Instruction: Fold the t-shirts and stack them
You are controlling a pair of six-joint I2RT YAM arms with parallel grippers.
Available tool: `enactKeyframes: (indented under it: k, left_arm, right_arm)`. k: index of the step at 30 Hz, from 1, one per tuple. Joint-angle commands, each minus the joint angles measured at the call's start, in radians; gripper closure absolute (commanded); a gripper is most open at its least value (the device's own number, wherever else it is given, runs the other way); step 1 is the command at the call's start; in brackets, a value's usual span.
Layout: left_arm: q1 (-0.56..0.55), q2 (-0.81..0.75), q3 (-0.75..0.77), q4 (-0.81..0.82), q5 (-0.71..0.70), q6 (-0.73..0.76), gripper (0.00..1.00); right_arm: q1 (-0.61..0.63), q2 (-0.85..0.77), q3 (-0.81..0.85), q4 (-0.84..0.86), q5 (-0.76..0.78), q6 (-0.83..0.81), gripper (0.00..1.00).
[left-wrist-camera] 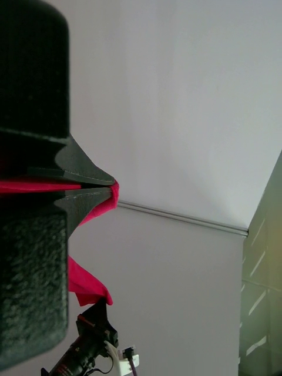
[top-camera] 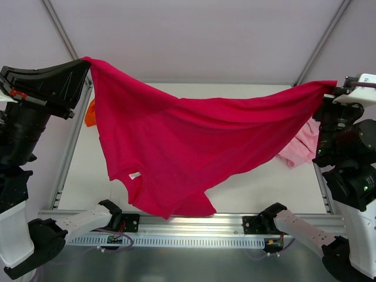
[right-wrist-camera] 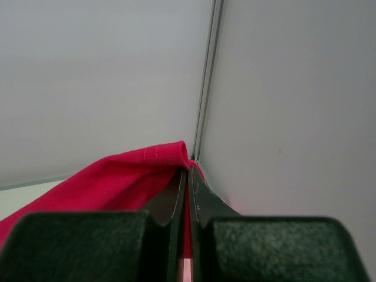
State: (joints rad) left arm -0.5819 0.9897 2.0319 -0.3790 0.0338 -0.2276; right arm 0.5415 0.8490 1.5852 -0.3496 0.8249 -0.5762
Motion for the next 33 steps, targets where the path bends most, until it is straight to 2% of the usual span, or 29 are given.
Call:
enactKeyframes:
  k: [1, 5, 13, 21, 24, 29, 33]
  left_arm:
    - [-0.001, -0.011, 0.037, 0.097, 0.052, -0.009, 1.0]
    - [-0.003, -0.017, 0.039, 0.1, 0.072, -0.01, 1.0]
    - [-0.001, 0.015, 0.057, 0.095, 0.064, 0.008, 1.0]
    - [-0.003, 0.058, 0.042, 0.048, 0.061, 0.008, 1.0]
    - [-0.001, 0.061, 0.039, 0.052, 0.092, -0.004, 1.0]
    - [-0.003, 0.056, 0.082, 0.071, 0.228, -0.022, 1.0]
    - [-0.003, 0.023, 0.08, 0.086, 0.247, -0.03, 1.0]
  right_arm:
    - [0.005, -0.021, 0.047, 0.021, -0.003, 0.002, 0.99]
    - [0.005, -0.021, 0.125, -0.076, -0.052, 0.055, 0.99]
    - [0.005, 0.017, 0.173, -0.193, -0.158, 0.136, 0.99]
    - [0.005, 0.067, 0.179, -0.235, -0.199, 0.164, 0.99]
    - [0.005, 0.071, 0.159, -0.226, -0.194, 0.151, 0.99]
    - [0.006, 0.067, 0.131, -0.215, -0.188, 0.151, 0.99]
    - [0.005, 0.041, 0.133, -0.247, -0.223, 0.167, 0.99]
